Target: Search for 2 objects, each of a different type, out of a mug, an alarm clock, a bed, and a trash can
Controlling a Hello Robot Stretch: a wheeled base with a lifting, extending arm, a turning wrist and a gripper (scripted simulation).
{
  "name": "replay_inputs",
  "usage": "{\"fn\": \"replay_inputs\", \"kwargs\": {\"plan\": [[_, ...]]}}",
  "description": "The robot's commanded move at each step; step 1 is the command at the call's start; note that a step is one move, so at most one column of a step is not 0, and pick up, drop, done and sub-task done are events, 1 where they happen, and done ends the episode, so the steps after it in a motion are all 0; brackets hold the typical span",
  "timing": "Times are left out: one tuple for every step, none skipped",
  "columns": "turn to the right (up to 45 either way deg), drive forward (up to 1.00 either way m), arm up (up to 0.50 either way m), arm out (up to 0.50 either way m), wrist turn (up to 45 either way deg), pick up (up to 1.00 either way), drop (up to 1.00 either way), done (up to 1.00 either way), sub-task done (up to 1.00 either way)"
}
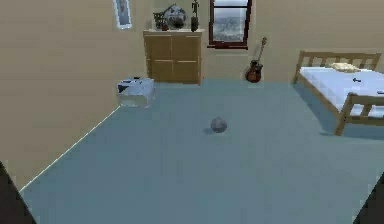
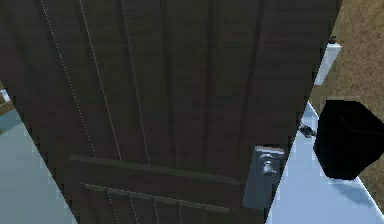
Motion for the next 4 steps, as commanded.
{"fn": "replay_inputs", "kwargs": {"plan": [[3.0, 0.0, 0.0, 0.0, 0.0, 0.0, 0.0, 0.0, 0.0], [0.0, 0.85, 0.0, 0.0, 0.0, 0.0, 0.0, 0.0, 0.0], [45.0, 0.0, 0.0, 0.0, 0.0, 0.0, 0.0, 0.0, 0.0], [0.0, 0.85, 0.0, 0.0, 0.0, 0.0, 0.0, 0.0, 0.0]]}}
